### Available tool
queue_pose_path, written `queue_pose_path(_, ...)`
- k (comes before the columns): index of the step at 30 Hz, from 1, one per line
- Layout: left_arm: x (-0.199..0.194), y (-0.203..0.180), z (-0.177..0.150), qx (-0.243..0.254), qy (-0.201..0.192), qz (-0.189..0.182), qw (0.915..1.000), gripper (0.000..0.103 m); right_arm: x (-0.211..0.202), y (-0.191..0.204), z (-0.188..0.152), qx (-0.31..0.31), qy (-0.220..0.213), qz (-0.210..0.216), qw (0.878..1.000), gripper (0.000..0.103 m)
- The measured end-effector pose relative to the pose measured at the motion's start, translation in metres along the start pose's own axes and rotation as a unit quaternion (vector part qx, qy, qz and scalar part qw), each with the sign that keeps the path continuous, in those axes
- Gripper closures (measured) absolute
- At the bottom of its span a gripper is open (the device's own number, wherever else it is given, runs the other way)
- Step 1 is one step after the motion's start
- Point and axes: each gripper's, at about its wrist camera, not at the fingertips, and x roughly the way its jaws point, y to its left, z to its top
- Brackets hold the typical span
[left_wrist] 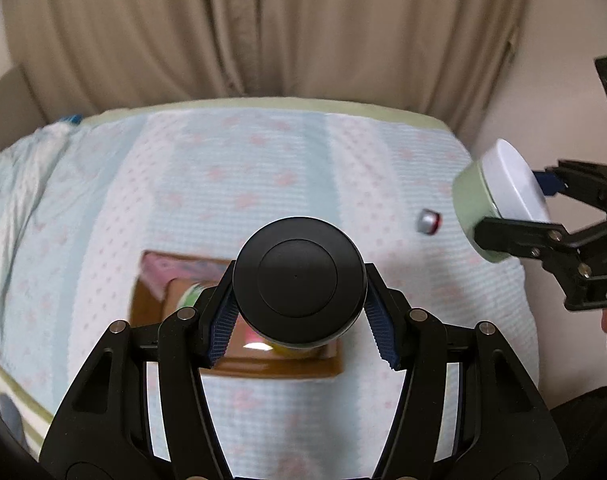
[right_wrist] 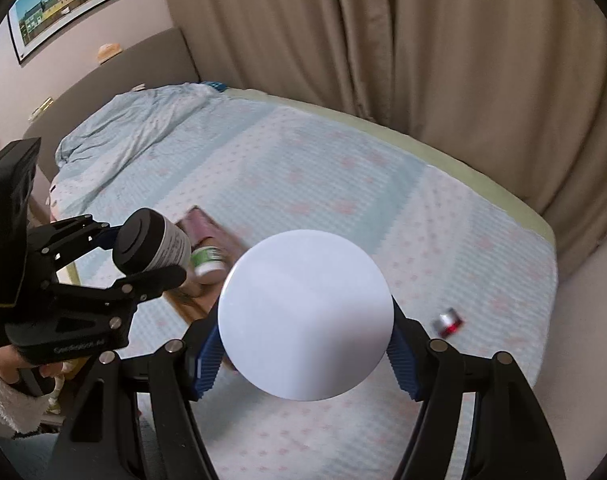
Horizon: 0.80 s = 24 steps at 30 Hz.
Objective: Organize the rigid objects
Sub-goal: 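Carry the black-lidded and white-lidded jars into the cardboard box and release both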
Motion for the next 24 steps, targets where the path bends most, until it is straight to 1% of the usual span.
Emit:
queue_pose_path(3, -0.003, 0.039, -0.005, -0.005, 0.007, 0.001, 1.0000, 0.049, 0.015, 0.030, 0.008, 0.015, 0.004, 0.004, 1.000, 0.037)
queue_pose_path(7, 0.002, 0.091, -0.008, -0.003, 0.020, 0.002, 0.9998, 0.049, 0.038, 0.062, 0.020, 0.065, 0.021, 0.003, 0.998, 0.037)
queue_pose_path(10, 0.011, 0.120, -0.007, -0.001, 0.030, -0.006, 0.9995, 0.049, 0.056, 0.081, 0.026, 0.098, 0.033, -0.005, 0.995, 0.037)
queue_pose_path(13, 0.030, 0.149, -0.006, 0.011, 0.050, -0.010, 0.9986, 0.049, 0.079, 0.100, 0.030, 0.124, 0.042, -0.023, 0.991, 0.037)
queue_pose_path(18, 0.061, 0.183, -0.007, 0.038, 0.081, -0.027, 0.9956, 0.049, 0.120, 0.121, 0.034, 0.163, 0.063, -0.040, 0.984, 0.037)
queue_pose_path(21, 0.085, 0.196, -0.007, 0.051, 0.098, -0.037, 0.9932, 0.049, 0.147, 0.130, 0.033, 0.190, 0.082, -0.040, 0.978, 0.037)
queue_pose_path(24, 0.111, 0.204, -0.010, 0.056, 0.119, -0.045, 0.9903, 0.049, 0.168, 0.137, 0.028, 0.197, 0.094, -0.044, 0.975, 0.037)
